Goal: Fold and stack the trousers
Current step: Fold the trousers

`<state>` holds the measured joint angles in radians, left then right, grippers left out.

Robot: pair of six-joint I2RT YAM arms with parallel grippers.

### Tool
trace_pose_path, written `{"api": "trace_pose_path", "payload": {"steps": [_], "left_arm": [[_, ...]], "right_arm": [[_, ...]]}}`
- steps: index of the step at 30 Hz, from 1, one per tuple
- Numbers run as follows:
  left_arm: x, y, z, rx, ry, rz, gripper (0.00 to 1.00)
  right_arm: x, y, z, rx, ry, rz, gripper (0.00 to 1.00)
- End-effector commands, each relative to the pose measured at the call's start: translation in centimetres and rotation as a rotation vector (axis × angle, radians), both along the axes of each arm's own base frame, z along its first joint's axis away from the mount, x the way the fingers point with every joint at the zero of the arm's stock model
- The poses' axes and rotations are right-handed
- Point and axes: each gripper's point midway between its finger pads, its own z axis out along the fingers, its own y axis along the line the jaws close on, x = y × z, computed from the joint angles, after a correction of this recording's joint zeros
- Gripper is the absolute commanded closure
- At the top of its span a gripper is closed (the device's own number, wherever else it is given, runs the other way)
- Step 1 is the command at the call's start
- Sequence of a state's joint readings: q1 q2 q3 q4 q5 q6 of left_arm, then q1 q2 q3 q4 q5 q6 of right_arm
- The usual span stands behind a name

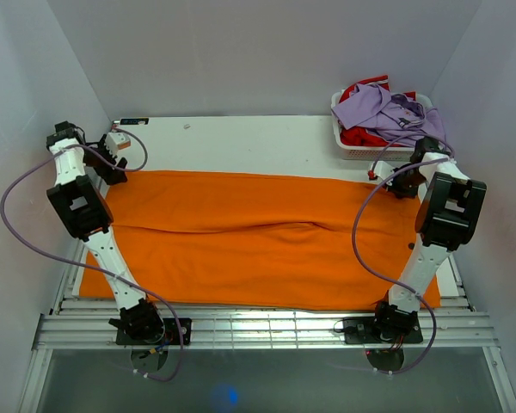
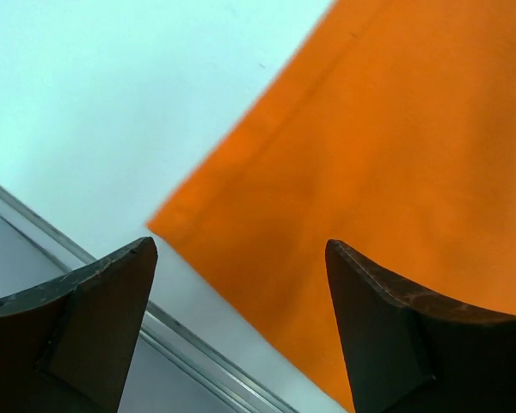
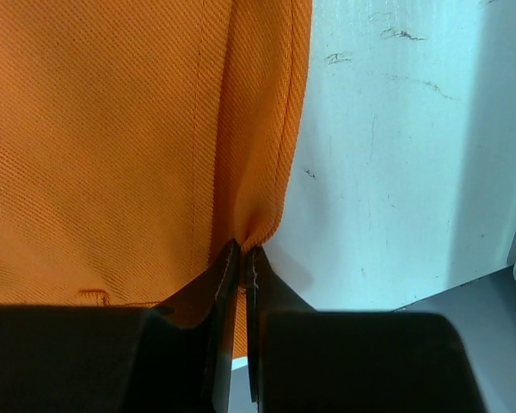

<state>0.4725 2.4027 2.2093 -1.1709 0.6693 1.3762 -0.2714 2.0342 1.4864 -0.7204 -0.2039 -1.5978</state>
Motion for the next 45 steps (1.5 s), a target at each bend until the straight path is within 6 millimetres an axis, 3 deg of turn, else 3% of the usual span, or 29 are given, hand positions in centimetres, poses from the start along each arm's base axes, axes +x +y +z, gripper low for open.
{"api": "trace_pose_path", "payload": {"steps": [1, 4, 11, 14, 17, 20, 21, 24, 25, 28, 32, 33, 35, 36, 37, 38, 39, 42, 43, 45], "left_arm": [[3.1, -0.8, 0.0, -0.026, -0.084, -0.030, 0.10], [5.0, -0.6, 0.4, -0.053, -0.145, 0.013, 0.10], [5.6, -0.4, -3.1, -0.072, -0.095, 0.063, 0.08], [4.9, -0.3, -5.8, -0.081, -0.019, 0.094, 0.08], [2.8, -0.6, -8.5, -0.072, 0.091, 0.087, 0.15], [-0.8, -1.3, -11.0, -0.045, 0.243, 0.035, 0.33], [-1.7, -1.3, -11.4, -0.043, 0.281, 0.027, 0.44], [-3.8, -1.6, -11.3, -0.064, 0.353, 0.014, 0.58], [-4.1, -1.8, -11.1, -0.076, 0.357, 0.015, 0.70], [-3.3, -1.5, -9.1, -0.092, 0.292, 0.034, 1.00], [0.1, -0.4, -4.0, -0.116, 0.096, 0.098, 1.00], [1.0, 0.2, -1.3, -0.108, 0.019, 0.117, 1.00], [2.5, 0.9, 1.4, -0.130, -0.094, 0.153, 1.00], [2.9, 1.1, 4.3, -0.119, -0.164, 0.159, 1.00], [3.3, 1.1, 5.1, -0.132, -0.205, 0.167, 1.00], [3.2, 1.4, 6.1, -0.130, -0.232, 0.175, 1.00], [3.1, 1.5, 8.3, -0.120, -0.281, 0.174, 1.00], [2.3, 1.8, 10.2, -0.129, -0.335, 0.180, 1.00], [2.0, 2.0, 12.6, -0.115, -0.393, 0.178, 1.00], [0.5, 2.2, 13.3, -0.147, -0.408, 0.196, 1.00]], "right_arm": [[0.2, -0.7, 2.2, -0.034, -0.057, 0.005, 0.92], [-0.1, -0.7, 2.2, -0.039, -0.055, 0.005, 0.92], [-0.5, -0.4, 1.9, -0.031, -0.049, 0.007, 0.92], [-0.6, -0.4, 1.8, -0.033, -0.046, 0.009, 0.92], [-0.7, -0.4, 2.0, -0.031, -0.049, 0.013, 0.92], [-0.6, -0.4, 2.2, -0.033, -0.056, 0.016, 0.92], [-0.5, -0.4, 2.4, -0.034, -0.059, 0.017, 0.92], [-0.1, -0.5, 3.1, -0.035, -0.078, 0.012, 0.92], [0.0, -0.4, 3.4, -0.025, -0.084, 0.000, 0.92], [0.6, -0.1, 4.7, -0.004, -0.119, -0.013, 0.92], [1.3, 0.0, 6.9, 0.033, -0.174, -0.049, 0.92], [1.6, 0.1, 7.6, 0.040, -0.189, -0.054, 0.92], [2.2, -0.1, 9.4, 0.056, -0.234, -0.064, 0.92], [2.3, -0.1, 10.0, 0.066, -0.246, -0.072, 0.92], [2.5, -0.1, 11.3, 0.080, -0.267, -0.073, 0.92], [2.4, -0.2, 11.8, 0.086, -0.274, -0.076, 0.92], [2.3, -0.2, 12.2, 0.089, -0.278, -0.080, 0.92], [1.5, -0.5, 14.0, 0.097, -0.307, -0.076, 0.92], [1.1, -0.6, 15.1, 0.100, -0.334, -0.075, 0.92], [0.3, -0.8, 15.6, 0.100, -0.347, -0.071, 0.92]]}}
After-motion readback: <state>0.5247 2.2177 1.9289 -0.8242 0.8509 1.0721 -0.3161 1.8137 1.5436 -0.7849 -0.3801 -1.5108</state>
